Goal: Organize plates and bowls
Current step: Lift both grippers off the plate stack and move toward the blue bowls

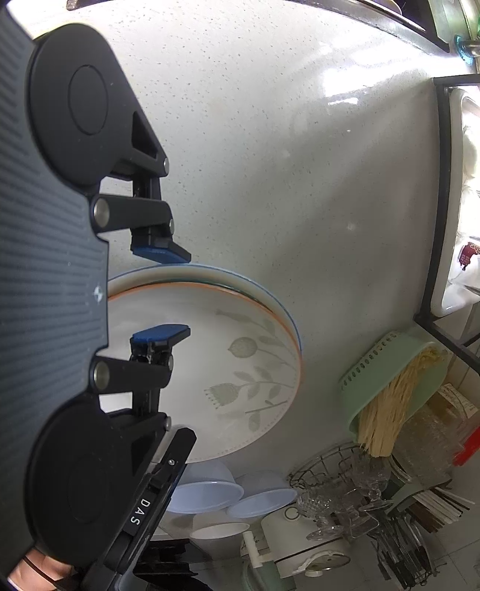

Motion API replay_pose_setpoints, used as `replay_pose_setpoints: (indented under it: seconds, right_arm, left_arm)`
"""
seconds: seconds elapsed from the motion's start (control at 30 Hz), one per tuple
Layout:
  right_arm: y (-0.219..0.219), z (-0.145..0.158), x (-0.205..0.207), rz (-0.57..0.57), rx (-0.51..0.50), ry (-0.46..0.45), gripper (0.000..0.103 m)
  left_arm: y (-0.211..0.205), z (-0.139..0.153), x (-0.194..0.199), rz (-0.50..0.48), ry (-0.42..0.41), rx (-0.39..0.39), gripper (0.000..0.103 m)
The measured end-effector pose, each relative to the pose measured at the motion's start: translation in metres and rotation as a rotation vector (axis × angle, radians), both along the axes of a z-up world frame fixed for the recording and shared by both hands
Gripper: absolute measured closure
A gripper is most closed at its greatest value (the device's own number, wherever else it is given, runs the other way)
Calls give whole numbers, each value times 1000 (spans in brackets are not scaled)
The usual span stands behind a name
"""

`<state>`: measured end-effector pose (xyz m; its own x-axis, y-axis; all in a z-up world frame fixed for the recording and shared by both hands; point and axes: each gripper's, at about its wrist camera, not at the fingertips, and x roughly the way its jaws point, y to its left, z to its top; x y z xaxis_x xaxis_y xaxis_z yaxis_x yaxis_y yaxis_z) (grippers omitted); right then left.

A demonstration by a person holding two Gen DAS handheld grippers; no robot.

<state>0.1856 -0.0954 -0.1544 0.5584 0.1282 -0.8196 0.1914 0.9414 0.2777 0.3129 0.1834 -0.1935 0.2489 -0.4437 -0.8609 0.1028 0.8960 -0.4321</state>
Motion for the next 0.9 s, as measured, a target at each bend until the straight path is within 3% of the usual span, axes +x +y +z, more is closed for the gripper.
replay_pose_setpoints:
  seconds: [0.53,0.77,0.9]
  right_arm:
    - [31,-2,6,73,62,2,63]
    - [34,-3,7,79,58,-1,64]
    - [31,4,7,60,52,4,68]
  left_arm:
    - [35,4,-8,93,0,72,62]
    - [42,3,-11,110,-4,56,62]
    - [40,12,-14,93,-22,126,62]
